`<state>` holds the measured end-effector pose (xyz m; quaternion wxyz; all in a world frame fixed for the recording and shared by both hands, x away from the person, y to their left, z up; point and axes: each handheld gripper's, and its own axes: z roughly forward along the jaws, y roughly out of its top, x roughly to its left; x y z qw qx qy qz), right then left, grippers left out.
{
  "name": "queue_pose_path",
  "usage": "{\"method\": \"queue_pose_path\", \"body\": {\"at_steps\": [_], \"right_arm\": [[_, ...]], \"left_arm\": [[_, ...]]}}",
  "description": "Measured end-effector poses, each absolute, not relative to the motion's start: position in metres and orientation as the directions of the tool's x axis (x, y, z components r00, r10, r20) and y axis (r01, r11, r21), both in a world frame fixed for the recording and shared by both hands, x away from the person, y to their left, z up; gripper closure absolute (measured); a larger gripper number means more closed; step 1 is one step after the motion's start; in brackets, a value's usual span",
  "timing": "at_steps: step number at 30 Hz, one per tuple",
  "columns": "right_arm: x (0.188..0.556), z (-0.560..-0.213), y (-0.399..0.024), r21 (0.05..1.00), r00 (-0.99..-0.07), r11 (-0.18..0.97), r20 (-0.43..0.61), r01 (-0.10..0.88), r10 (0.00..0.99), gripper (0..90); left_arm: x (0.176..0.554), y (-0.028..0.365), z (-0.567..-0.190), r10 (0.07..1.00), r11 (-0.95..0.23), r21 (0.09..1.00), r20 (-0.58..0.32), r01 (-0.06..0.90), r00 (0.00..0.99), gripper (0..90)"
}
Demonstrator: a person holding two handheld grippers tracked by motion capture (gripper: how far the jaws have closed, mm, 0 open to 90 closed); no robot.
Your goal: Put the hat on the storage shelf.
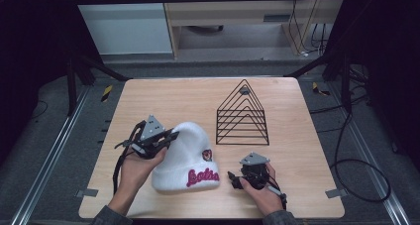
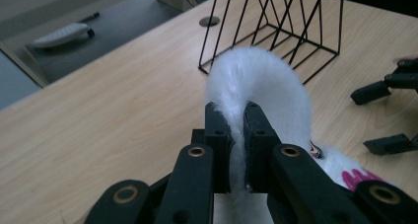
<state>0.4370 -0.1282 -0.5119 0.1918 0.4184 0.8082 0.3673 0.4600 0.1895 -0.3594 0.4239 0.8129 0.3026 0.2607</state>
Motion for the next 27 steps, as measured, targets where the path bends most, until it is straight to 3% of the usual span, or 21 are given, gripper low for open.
{"method": "queue_pose_path", "body": {"at_steps": [5, 10, 27], "right_arm": [[0.437, -0.512, -0.128, 0.754, -0.576, 0.378, 0.000, 0.537, 0.818, 18.7], [0.436, -0.512, -0.127, 0.753, -0.569, 0.373, 0.003, 0.542, 0.822, 18.7], [0.435, -0.512, -0.127, 0.754, -0.567, 0.373, -0.002, 0.540, 0.824, 19.5]], "left_arm": [[0.457, 0.189, -0.348, 0.712, -0.423, 0.873, 0.156, 0.241, 0.684, 83.7], [0.457, 0.189, -0.324, 0.697, -0.447, 0.874, 0.208, 0.190, 0.686, 83.7], [0.459, 0.172, -0.264, 0.676, -0.459, 0.881, 0.261, 0.117, 0.689, 83.6]]}}
